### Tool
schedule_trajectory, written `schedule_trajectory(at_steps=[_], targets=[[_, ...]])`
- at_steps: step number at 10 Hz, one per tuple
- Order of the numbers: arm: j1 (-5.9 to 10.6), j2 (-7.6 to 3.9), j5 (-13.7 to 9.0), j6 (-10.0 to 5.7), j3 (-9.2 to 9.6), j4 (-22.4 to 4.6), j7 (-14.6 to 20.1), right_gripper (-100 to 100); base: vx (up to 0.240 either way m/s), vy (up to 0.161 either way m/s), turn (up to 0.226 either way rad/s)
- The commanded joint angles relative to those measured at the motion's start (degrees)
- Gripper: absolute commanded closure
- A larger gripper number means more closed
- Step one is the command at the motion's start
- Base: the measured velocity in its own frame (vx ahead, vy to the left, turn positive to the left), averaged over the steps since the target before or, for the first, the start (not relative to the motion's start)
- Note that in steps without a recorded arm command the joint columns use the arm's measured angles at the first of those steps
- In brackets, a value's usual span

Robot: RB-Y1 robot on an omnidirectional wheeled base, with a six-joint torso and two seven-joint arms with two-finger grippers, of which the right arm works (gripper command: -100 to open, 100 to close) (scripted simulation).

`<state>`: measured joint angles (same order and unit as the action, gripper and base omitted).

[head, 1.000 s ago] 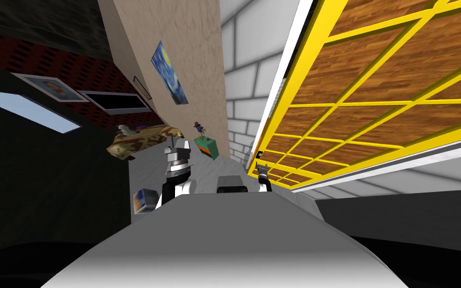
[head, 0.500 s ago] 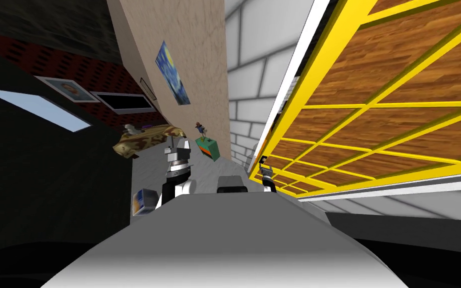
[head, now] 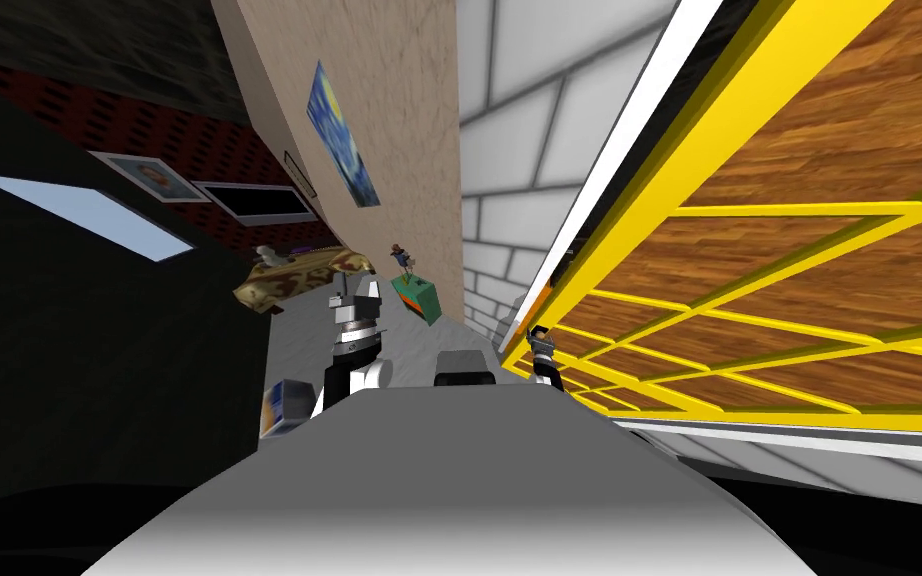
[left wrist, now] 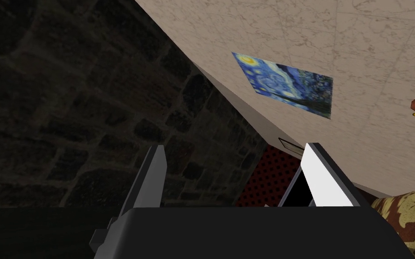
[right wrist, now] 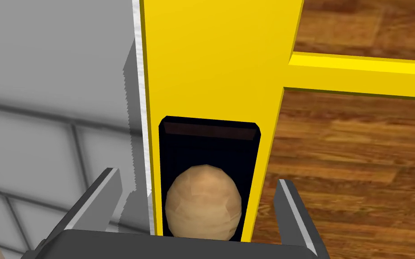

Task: Pull the door open

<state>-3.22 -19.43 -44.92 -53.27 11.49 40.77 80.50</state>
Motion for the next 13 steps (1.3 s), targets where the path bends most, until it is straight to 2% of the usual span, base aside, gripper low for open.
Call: schedule_trajectory(at_steps=[1,6,7,9,13], targets=[[0.04,0.11,0.03,0.00,0.03,-0.04,-0.20,100,-0.014,-0.001,-0.026],[0.04,0.11,0.03,0.00,0.03,-0.04,-0.20,100,-0.015,0.000,0.003],[-0.31,-0.44,0.63,0.14,1.33,0.51,0.68,100,-0.139,0.008,0.065],[-0.53,-0.86,1.08,0.14,2.29,1.00,1.36,100,-0.200,-0.019,0.062],[-1.24,-2.24,2.57,0.13,5.48,2.61,3.63,100,-0.230,-0.016,0.070]])
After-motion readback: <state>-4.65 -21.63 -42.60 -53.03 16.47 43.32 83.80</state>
